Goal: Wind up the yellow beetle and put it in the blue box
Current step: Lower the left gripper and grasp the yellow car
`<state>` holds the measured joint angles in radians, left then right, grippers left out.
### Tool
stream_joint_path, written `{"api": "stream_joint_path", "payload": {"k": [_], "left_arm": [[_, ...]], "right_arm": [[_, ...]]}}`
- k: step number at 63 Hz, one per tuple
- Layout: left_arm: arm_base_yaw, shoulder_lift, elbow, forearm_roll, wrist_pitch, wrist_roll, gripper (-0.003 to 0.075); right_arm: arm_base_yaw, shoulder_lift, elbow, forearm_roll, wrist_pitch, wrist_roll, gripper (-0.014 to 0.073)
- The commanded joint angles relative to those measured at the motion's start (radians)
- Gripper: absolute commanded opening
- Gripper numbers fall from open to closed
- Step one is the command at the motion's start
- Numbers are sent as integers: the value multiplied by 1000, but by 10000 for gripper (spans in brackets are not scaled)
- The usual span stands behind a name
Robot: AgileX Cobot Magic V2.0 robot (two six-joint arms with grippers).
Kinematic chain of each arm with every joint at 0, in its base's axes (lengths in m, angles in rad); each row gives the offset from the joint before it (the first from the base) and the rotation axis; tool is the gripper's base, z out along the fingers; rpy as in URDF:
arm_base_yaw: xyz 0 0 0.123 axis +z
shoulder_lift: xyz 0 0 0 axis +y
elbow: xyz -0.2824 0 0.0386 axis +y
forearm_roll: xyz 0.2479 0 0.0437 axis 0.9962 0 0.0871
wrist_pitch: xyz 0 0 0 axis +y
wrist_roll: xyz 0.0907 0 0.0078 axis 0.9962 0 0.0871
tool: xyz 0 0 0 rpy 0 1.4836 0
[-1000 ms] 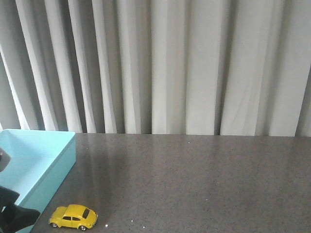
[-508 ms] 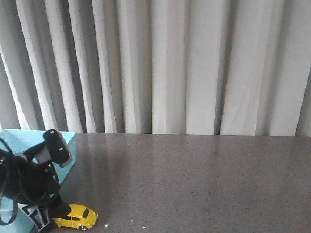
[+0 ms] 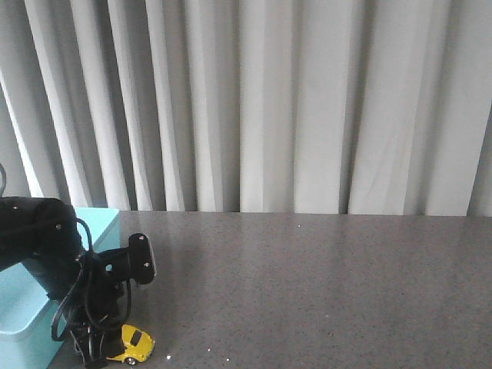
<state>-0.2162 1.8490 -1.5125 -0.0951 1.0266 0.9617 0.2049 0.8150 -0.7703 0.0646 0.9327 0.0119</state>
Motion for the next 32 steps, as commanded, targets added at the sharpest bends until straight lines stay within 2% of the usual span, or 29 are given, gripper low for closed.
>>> {"api": "stream_joint_path", "payload": {"k": [1,22,32], "left_arm": [[-5,-16,-52,18,-13,8,454],[-5,58,-75,21,-15,31,456],[-5,67,-75,22,-11,34,433]], "right_arm": [[1,-7,-24,5,-50,-12,579],[1,-7,-24,6,-49,-12,579],[1,-7,-24,6,-49,-12,579]]}}
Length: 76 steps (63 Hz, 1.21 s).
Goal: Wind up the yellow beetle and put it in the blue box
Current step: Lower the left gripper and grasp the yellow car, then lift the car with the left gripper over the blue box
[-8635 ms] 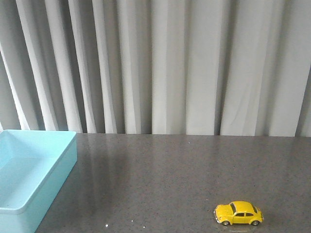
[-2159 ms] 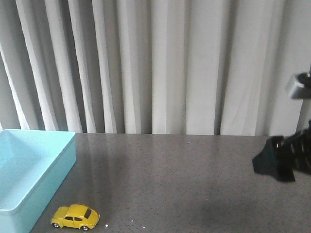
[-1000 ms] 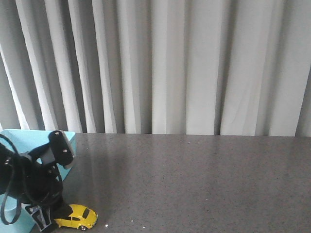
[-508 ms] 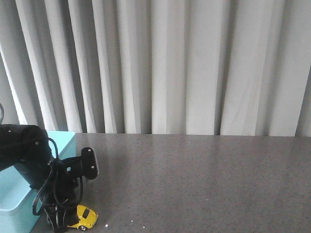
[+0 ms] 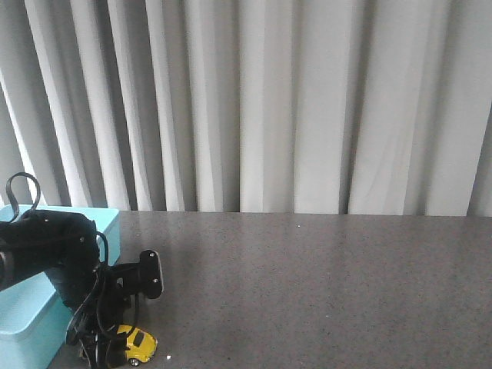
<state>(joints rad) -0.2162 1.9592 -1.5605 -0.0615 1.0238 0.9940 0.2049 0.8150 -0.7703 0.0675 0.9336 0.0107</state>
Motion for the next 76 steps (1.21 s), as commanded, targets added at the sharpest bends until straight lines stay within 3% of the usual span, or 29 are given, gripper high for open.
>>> {"api": "stream_joint_path", "payload": {"k": [1,21,51,66,76], "left_arm": [[-5,-43,-27,-11,-7,1,427],[-5,-43,-27,-25,18,-6,272],[-5,-198,-27,-189,19,-29,272],[0,-314,-27,-98,-24,-196,272],[76,-333,-27,-29,-83,-324,272]], "right_arm": [[1,-7,-24,3,-50,-11,579],[1,-7,-24,3,-50,-11,579],[1,-6,-24,4,-50,-11,579],[1,-6,-24,4,-50,-11,579],[1,-6,-24,4,-47,-11,579]]}}
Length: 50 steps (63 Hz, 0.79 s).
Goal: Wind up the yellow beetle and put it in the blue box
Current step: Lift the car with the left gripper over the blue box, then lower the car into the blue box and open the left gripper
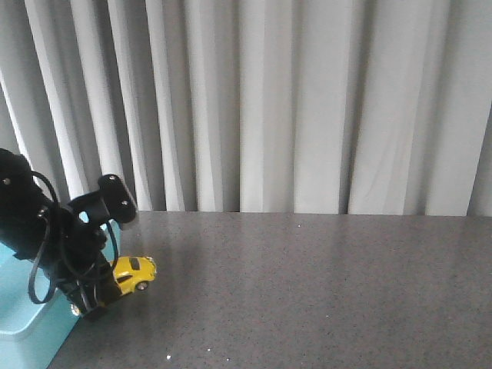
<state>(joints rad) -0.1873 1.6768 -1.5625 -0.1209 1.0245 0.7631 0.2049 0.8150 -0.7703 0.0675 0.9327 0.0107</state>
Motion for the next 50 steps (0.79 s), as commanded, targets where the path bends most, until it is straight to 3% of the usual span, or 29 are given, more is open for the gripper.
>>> {"api": "stream_joint_path", "payload": {"k": [1,21,38,50], "left_arm": [[57,-51,-25,31,-91,-105,272],[259,-12,-24,36,-299,-405,272],[324,117,-24,41,-398,-422,272],[351,194,-24,39,-459,-523,272]], "right_arm": [[1,-6,-24,4,-45,-11,579],[1,-6,-24,4,-20,-11,579],[1,-6,-24,4,-17,-11,579],[1,-6,-24,4,4,-11,579]]}}
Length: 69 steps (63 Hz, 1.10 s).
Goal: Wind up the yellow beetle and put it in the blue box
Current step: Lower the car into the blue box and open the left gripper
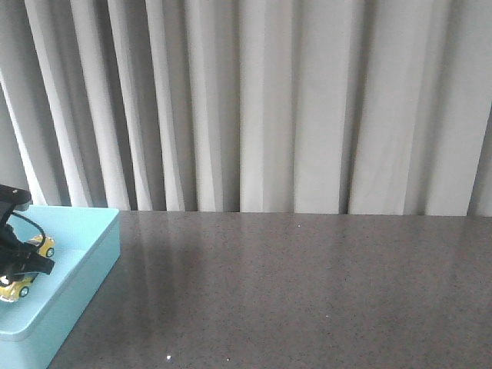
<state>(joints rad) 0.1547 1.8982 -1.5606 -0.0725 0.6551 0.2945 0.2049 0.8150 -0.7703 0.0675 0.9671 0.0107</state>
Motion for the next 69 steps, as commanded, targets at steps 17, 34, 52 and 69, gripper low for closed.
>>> {"api": "stream_joint_path", "payload": {"k": [17,34,52,69], "left_arm": [[12,28,-26,-3,-93,-56,272],[12,31,-26,-4,-84,-57,294],[12,31,-26,-3,-81,-57,428],[12,31,-26,-3,-99,-57,426]], "right_arm": [[1,-6,-24,4,-21,5,579],[1,-6,-24,4,-6,5,579],[1,-6,-24,4,-5,6,579],[1,-6,-24,4,-5,6,579]]}}
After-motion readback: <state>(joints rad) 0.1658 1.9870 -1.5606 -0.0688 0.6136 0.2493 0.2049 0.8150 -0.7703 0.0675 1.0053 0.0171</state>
